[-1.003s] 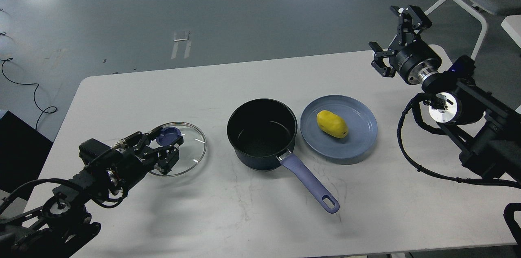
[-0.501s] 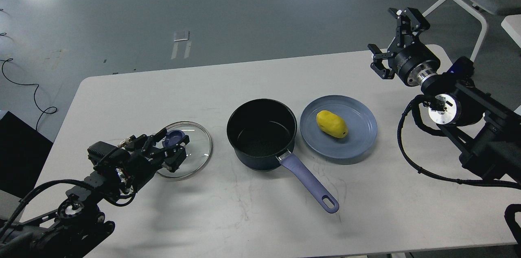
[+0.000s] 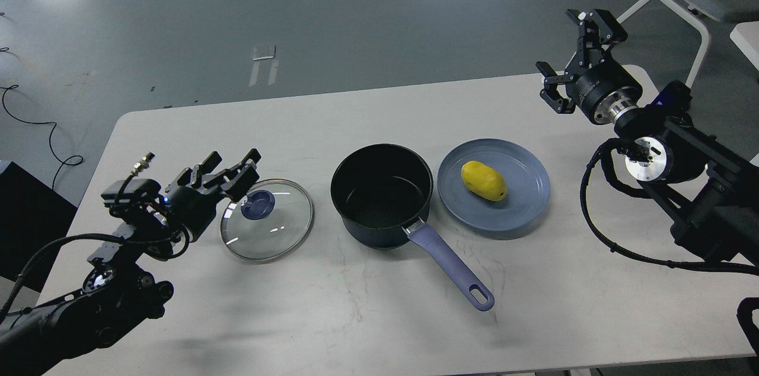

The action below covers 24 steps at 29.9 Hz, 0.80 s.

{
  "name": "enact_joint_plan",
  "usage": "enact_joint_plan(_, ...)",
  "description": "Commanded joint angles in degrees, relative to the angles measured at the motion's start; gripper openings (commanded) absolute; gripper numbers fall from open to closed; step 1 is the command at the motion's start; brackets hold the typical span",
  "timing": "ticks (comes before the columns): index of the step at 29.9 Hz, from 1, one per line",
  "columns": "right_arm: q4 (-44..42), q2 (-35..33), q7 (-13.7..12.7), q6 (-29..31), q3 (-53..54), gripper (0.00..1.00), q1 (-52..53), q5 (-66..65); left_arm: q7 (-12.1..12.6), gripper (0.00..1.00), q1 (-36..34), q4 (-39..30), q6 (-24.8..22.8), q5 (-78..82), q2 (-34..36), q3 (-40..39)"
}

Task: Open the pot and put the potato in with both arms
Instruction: 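Release the lid and raise the left gripper away, then reach the right gripper to the yellow potato on the plate and grasp it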

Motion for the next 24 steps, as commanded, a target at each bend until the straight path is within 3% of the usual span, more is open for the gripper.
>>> enact_joint_plan(1,2.6,-2.6,3.1,0.1,-4.9,1.00,1.2,-10.0,-1.5,0.98,-4.5,-0.9,-2.8,-10.5,2.0,-0.6)
enact_joint_plan(3,4.4,-6.1,6.4,-0.1,-11.5,1.00,3.0,-23.6,-0.5,0.98,-8.0,-1.4,-7.5,-23.3,2.2,-1.8)
enact_joint_plan(5,4.7,-7.3,7.5,-0.3,-15.6,1.00,4.0,-29.5,0.7,0.98,-9.8,-1.4,-9.8,-32.6,2.2,-2.4)
enact_joint_plan(7,4.7,-9.4,9.5,-0.4,-20.9,1.00,5.3,-37.5,4.5,0.98,-12.6,-1.4,-13.1,-46.1,2.2,-2.7)
enact_joint_plan(8,4.7,-11.0,11.6,-0.7,-24.0,1.00,5.9,-42.7,7.6,0.98,-14.5,-1.4,-14.7,-53.7,2.2,-2.7)
enact_joint_plan(10,4.7,-12.7,14.7,-2.2,-28.2,1.00,6.9,-50.5,11.3,0.98,-16.6,-1.4,-16.0,-61.7,2.2,-2.8)
enact_joint_plan(11,4.5,-13.0,14.7,-4.5,-31.3,1.00,7.7,-55.6,12.3,0.98,-17.2,-1.4,-16.3,-64.7,2.2,-2.8)
enact_joint_plan(17,2.7,-12.9,14.7,-12.4,-41.7,1.00,8.8,-64.3,12.2,0.98,-16.9,-1.4,-16.5,-64.9,2.1,-2.1)
enact_joint_plan(24,-1.2,-11.3,14.7,-12.7,-46.1,0.99,9.7,-65.0,12.2,0.98,-16.8,-1.4,-16.3,-64.8,2.6,-2.0)
